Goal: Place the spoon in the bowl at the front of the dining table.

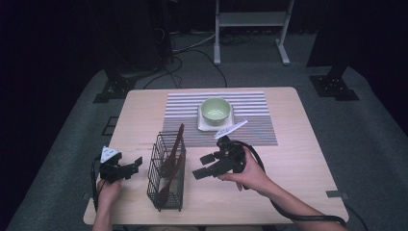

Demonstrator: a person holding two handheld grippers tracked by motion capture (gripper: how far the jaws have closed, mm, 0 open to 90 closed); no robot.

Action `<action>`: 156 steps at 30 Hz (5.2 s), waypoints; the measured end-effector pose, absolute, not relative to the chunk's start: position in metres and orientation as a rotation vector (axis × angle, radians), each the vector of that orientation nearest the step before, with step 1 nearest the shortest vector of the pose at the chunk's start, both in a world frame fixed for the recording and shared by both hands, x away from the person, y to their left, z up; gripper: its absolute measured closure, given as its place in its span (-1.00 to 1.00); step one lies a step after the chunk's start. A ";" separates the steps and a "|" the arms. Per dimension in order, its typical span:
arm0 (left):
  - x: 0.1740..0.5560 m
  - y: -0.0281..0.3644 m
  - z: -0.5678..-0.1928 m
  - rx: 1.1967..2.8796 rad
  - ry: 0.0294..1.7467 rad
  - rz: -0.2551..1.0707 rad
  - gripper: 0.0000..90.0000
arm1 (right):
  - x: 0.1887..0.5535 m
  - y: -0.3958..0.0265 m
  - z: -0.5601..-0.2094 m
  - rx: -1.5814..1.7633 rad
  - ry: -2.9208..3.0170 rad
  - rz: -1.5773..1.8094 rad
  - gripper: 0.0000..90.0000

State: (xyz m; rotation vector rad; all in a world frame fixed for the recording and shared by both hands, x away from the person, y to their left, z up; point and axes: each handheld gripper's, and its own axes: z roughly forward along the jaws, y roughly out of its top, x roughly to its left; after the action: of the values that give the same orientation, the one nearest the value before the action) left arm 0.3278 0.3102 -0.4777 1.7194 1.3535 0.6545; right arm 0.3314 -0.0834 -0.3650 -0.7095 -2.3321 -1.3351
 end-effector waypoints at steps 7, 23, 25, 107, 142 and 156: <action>0.328 0.310 -0.478 1.720 1.351 0.657 -0.82 | 0.336 -0.073 -0.362 -0.714 -2.348 -1.310 -0.58; 0.328 0.311 -0.478 1.711 1.356 0.649 -0.82 | 0.341 -0.046 -0.361 -0.694 -2.415 -1.256 -0.54; 0.328 0.312 -0.478 1.711 1.356 0.649 -0.82 | 0.343 -0.044 -0.361 -0.691 -2.418 -1.254 -0.52; 0.328 0.311 -0.478 1.714 1.357 0.650 -0.82 | 0.369 -0.085 -0.302 -0.839 -2.159 -1.474 0.85; 0.328 0.310 -0.478 1.717 1.358 0.654 -0.82 | 0.373 -0.152 -0.297 -0.940 -2.114 -1.513 0.85; 0.328 0.310 -0.478 1.725 1.354 0.659 -0.82 | 0.375 -0.170 -0.314 -0.997 -2.090 -1.500 0.85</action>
State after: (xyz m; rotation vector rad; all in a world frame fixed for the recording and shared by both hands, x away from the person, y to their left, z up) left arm 0.3280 0.3097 -0.4776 1.7252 1.3537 0.6594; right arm 0.3747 -0.1704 -0.3144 -0.9972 -2.0904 -1.5005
